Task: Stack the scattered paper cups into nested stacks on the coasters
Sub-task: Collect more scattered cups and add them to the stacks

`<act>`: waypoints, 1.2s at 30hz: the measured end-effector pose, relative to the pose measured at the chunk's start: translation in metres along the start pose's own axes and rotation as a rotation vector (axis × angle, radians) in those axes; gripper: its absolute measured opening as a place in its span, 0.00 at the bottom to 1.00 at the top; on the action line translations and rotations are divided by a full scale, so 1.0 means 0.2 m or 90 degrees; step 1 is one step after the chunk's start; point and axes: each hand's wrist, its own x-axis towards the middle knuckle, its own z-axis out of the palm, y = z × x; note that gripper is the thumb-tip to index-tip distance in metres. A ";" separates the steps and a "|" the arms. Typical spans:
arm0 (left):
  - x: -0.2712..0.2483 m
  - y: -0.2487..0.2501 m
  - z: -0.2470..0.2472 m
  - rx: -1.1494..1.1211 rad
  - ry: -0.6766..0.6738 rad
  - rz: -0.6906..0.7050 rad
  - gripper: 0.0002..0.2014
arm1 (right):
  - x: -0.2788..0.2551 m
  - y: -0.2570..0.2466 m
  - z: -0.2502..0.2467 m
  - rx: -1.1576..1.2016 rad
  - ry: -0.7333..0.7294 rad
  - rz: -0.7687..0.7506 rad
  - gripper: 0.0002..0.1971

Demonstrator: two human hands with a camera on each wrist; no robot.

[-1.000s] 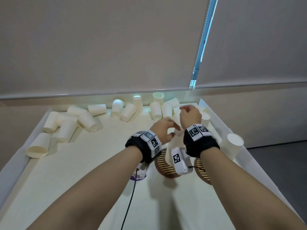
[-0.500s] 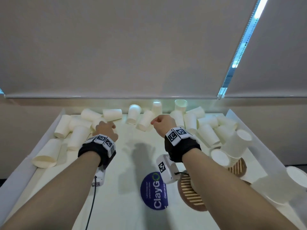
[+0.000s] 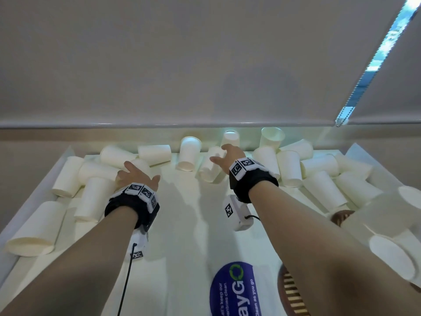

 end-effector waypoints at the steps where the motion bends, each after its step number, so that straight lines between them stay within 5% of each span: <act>1: 0.02 -0.01 0.01 -0.007 -0.003 -0.006 0.39 | 0.03 0.01 0.01 -0.011 0.004 -0.005 0.33; 10: 0.01 -0.09 0.05 -0.133 0.039 -0.001 0.32 | 0.14 0.04 0.15 -0.073 -0.026 -0.006 0.52; 12: -0.01 -0.08 0.04 -0.172 0.063 0.042 0.30 | 0.11 0.04 0.17 -0.081 -0.015 0.006 0.47; 16: -0.09 -0.04 0.00 -0.287 0.108 0.129 0.26 | 0.05 0.06 0.18 -0.067 -0.028 -0.019 0.17; 21: -0.20 -0.02 -0.05 -0.468 0.117 0.101 0.17 | -0.07 0.08 0.14 0.158 0.040 -0.011 0.16; 27: -0.37 0.05 -0.07 -0.519 0.013 0.080 0.05 | -0.26 -0.02 0.11 0.312 0.020 0.006 0.17; 30: -0.46 0.12 -0.10 -0.490 -0.057 0.118 0.08 | -0.40 -0.11 0.09 0.336 -0.059 0.027 0.24; 36: -0.64 0.28 -0.30 -0.468 -0.242 0.068 0.24 | -0.63 -0.10 -0.19 0.149 -0.040 0.078 0.24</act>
